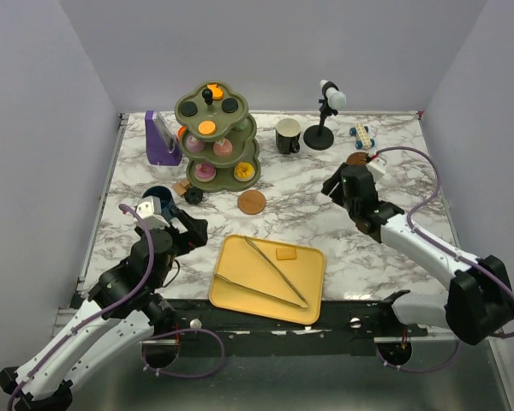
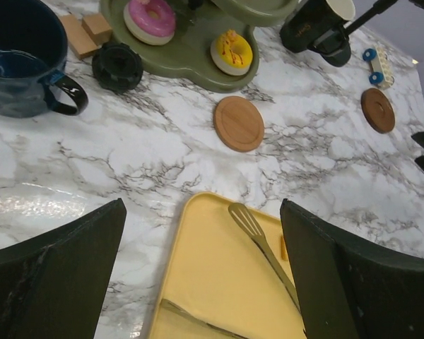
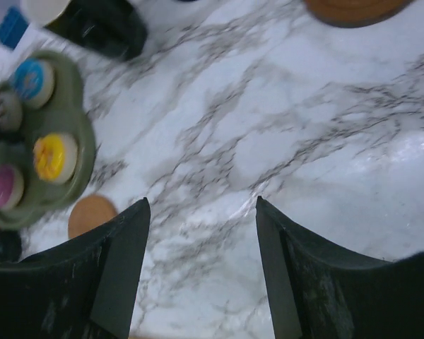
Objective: Serve the afternoon tea
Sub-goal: Move the coaster to the center of the board.
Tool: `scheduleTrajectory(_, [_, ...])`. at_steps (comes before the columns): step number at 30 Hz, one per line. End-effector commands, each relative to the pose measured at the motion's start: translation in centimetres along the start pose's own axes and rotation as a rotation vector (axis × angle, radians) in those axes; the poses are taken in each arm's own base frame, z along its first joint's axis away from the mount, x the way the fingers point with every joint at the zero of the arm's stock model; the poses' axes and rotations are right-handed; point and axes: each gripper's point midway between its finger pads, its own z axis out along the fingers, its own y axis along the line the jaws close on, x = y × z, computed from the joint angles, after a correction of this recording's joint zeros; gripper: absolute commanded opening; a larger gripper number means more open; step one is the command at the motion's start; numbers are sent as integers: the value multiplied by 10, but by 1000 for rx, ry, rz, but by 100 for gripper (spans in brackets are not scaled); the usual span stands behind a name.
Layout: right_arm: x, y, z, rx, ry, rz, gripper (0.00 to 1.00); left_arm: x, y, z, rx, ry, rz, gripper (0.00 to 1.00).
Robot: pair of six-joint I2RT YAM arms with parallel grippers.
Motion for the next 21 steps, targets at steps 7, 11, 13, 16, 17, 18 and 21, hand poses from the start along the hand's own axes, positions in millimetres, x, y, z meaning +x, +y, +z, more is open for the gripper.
scheduleTrajectory(7, [-47, -46, 112, 192, -82, 99, 69, 46, -16, 4, 162, 120, -72, 98])
scheduleTrajectory(11, [-55, -64, 154, 262, -63, 71, 69, 48, -11, 0, 159, 123, -72, 99])
scheduleTrajectory(13, [-55, -75, 168, 286, -52, 68, 69, 48, -7, -2, 159, 115, -77, 99])
scheduleTrajectory(16, [-56, -87, 184, 302, -36, 68, 69, 50, 0, -3, 148, 99, -85, 99])
scheduleTrajectory(17, [-56, -93, 190, 315, -30, 68, 69, 51, 2, -3, 148, 96, -87, 99])
scheduleTrajectory(18, [-56, -97, 194, 325, -22, 72, 69, 51, 2, -3, 151, 93, -92, 98])
scheduleTrajectory(21, [-59, -111, 204, 345, -9, 101, 71, 53, 3, -3, 145, 97, -95, 99])
